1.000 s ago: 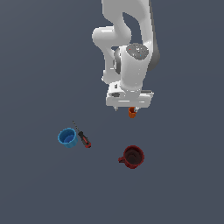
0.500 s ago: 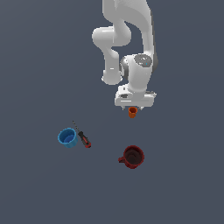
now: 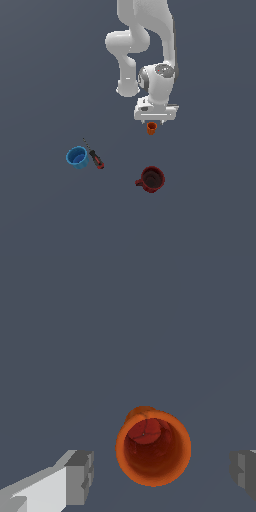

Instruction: Pick up a designated object from a clutter of objects.

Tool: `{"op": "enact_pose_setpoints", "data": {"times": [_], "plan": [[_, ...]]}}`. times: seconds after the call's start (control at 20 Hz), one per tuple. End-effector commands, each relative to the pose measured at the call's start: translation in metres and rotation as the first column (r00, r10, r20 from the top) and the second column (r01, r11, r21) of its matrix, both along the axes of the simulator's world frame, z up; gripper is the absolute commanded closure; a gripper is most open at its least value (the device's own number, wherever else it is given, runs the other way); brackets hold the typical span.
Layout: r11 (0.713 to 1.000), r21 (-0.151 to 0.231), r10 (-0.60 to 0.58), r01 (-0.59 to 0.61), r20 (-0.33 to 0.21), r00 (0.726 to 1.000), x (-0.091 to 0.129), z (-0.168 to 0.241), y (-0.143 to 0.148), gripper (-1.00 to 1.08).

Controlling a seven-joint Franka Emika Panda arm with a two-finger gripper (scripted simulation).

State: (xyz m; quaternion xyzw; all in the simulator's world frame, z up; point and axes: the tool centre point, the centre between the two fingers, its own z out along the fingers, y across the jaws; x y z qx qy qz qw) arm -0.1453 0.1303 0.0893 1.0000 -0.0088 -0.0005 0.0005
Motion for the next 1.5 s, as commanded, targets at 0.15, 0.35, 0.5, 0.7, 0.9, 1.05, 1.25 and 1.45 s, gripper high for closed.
{"op": "enact_pose_setpoints", "data": {"times": [0.15,0.35,0.5,0.7,0.9,1.05,1.25,1.45], "plan": [[1.0,0.0,0.0,0.0,0.0,1.0,-0.001,-0.001,0.0,-0.92],[1.0,0.001,0.0,0.0,0.0,1.0,-0.001,-0.009,0.001,-0.92],[1.0,0.001,0.0,0.0,0.0,1.0,-0.002,-0.018,0.001,-0.92],[1.0,0.001,0.0,0.0,0.0,1.0,-0.002,-0.036,0.001,-0.92],[1.0,0.001,0.0,0.0,0.001,1.0,-0.003,-0.047,0.001,-0.92],[1.0,0.001,0.0,0.0,0.001,1.0,-0.002,-0.051,0.001,-0.92],[1.0,0.001,0.0,0.0,0.001,1.0,-0.002,-0.051,0.001,1.08],[1.0,0.001,0.0,0.0,0.001,1.0,-0.002,-0.051,0.001,1.08]]}}
